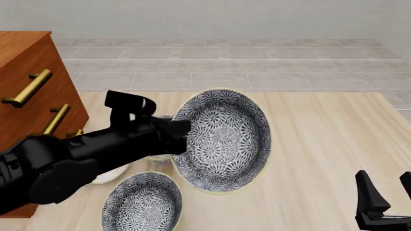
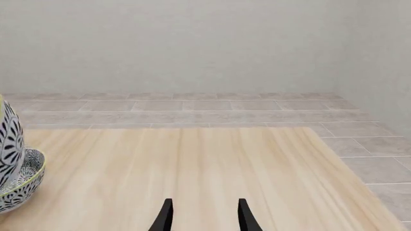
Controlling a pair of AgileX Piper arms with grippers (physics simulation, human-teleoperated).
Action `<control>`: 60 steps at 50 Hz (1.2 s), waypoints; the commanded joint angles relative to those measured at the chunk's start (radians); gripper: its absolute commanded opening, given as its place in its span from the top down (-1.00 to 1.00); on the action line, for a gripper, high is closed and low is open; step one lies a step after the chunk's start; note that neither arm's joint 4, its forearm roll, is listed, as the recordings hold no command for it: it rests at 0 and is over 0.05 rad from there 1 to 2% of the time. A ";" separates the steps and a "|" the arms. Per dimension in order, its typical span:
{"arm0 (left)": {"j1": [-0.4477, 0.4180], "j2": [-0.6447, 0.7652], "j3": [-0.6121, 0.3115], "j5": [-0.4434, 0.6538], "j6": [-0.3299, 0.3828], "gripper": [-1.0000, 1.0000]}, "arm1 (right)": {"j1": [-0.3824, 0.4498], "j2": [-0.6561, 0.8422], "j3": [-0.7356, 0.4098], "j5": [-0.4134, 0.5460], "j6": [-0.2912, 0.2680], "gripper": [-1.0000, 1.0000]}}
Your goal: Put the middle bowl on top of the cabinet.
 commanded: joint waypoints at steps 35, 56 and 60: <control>0.136 -0.290 -0.108 0.219 0.041 1.00 | -0.001 0.001 0.000 -0.005 -0.001 -1.00; 0.243 -0.340 -0.212 0.338 0.054 1.00 | 0.001 -0.014 0.000 0.007 0.000 -1.00; 0.269 -0.342 -0.228 0.354 0.042 1.00 | 0.002 -0.026 0.000 0.018 0.000 -1.00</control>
